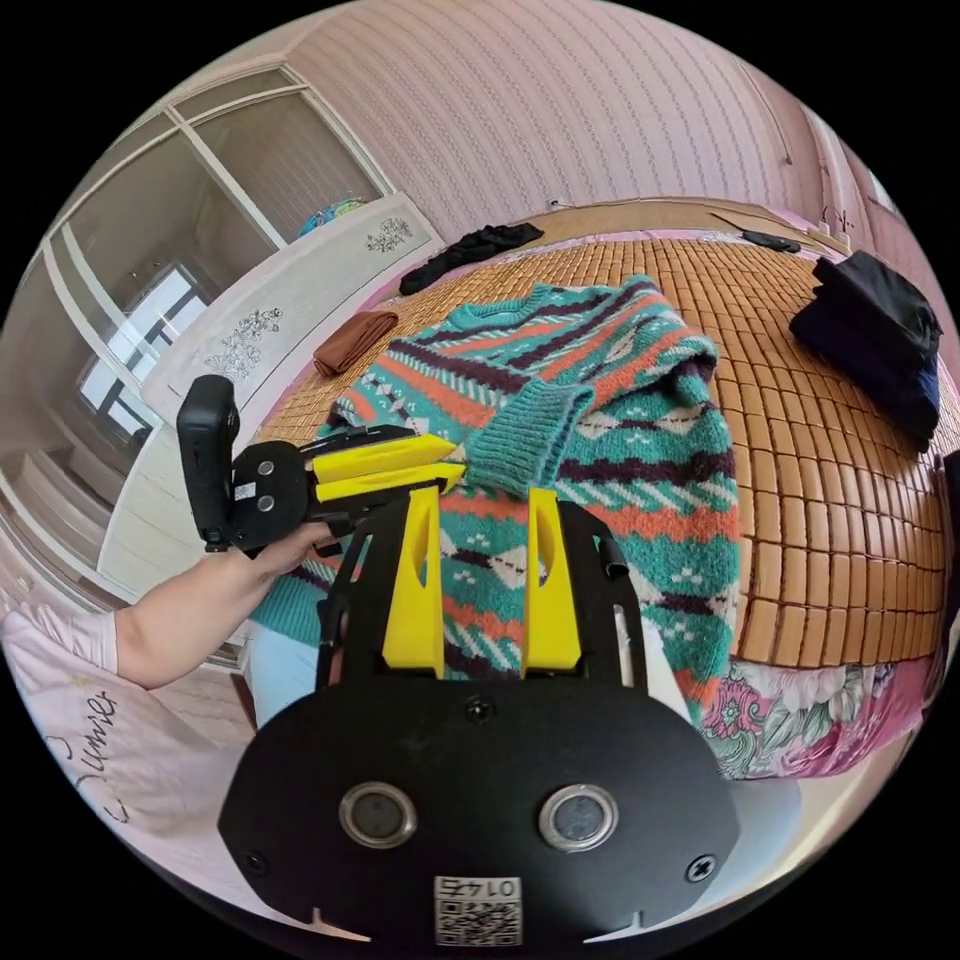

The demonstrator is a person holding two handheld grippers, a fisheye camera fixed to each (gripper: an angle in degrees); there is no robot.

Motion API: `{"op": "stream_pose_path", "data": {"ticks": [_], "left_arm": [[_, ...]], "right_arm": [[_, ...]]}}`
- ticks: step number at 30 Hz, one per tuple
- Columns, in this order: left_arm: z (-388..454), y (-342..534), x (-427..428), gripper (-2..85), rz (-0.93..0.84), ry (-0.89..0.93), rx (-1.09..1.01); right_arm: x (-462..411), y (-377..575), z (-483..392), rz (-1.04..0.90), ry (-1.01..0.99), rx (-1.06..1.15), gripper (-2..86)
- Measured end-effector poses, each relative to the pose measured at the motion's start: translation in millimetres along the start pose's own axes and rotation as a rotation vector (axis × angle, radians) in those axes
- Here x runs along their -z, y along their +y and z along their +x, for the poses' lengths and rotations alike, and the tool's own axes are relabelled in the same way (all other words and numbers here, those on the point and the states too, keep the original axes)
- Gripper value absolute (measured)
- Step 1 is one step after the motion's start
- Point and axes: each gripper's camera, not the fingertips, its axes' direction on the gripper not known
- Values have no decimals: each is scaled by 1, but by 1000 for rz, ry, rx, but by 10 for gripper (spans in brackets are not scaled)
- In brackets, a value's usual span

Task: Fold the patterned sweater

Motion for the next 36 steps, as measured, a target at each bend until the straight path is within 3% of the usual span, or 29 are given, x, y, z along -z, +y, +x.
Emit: {"op": "stream_pose_path", "data": {"ticks": [5, 7, 11, 14, 18, 22, 24, 28, 33, 36], "left_arm": [[-127, 26, 118, 27, 319, 163, 356], [-188, 57, 170, 21, 451, 123, 512], [-316, 182, 265, -5, 576, -215, 973], [-356, 276, 306, -8, 625, -215, 1145], [-335, 338, 317, -2, 509, -239, 1145], [-306, 358, 295, 31, 400, -151, 1108], [-295, 361, 280, 45, 354, -94, 1095], [-298, 351, 266, 51, 313, -28, 1058], [-315, 323, 267, 61, 299, 29, 957], [-321, 312, 267, 63, 308, 43, 936]], "right_arm": [[-8, 3, -42, 18, -107, 98, 115], [-21, -4, -63, -29, -70, 170, 120], [-48, -31, -117, -69, -37, 346, 135], [-81, -47, -154, -117, 33, 456, 154], [-137, -54, -171, -298, 117, 499, 167], [-138, -58, -176, -277, 143, 533, 129], [-124, -66, -170, -258, 33, 515, 33], [-56, -94, -124, -74, -27, 340, 21], [64, -117, -36, 160, 205, 149, 23], [138, -129, 25, 257, 492, -20, 30]]}}
